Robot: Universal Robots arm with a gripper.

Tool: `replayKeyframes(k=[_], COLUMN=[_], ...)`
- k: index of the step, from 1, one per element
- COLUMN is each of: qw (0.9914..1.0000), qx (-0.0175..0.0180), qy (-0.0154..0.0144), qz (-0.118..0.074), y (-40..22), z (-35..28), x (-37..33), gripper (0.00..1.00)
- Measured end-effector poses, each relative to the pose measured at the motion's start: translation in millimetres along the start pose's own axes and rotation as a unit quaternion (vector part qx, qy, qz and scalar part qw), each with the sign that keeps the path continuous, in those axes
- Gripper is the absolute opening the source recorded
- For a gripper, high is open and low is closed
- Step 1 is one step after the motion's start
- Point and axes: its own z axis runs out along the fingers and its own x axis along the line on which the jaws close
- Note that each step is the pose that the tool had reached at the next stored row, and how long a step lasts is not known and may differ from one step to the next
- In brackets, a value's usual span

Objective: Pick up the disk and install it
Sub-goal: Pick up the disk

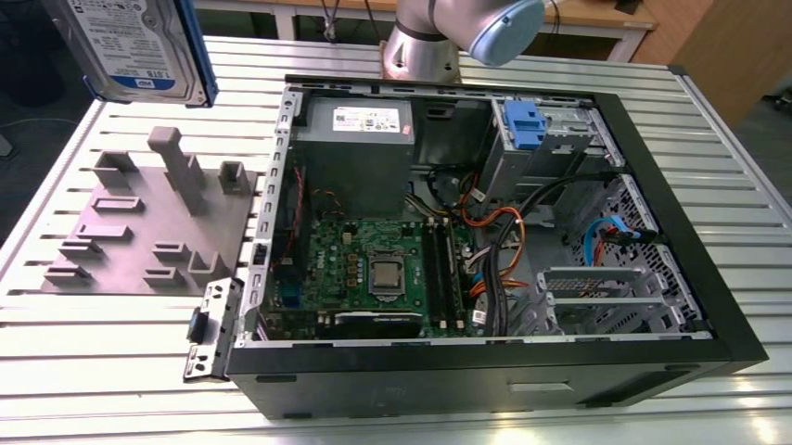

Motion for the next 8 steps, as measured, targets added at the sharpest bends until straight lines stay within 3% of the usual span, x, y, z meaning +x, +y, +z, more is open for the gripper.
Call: replayKeyframes(k=[4, 8], qw=[1.0, 1.0], qx=[0.0, 0.0], qy=[0.0, 0.0], qz=[0.0, 0.0], y=[-0.5, -0.8], z=[0.0, -0.1], x=[0.8, 8.7], gripper=[0.36, 0.36])
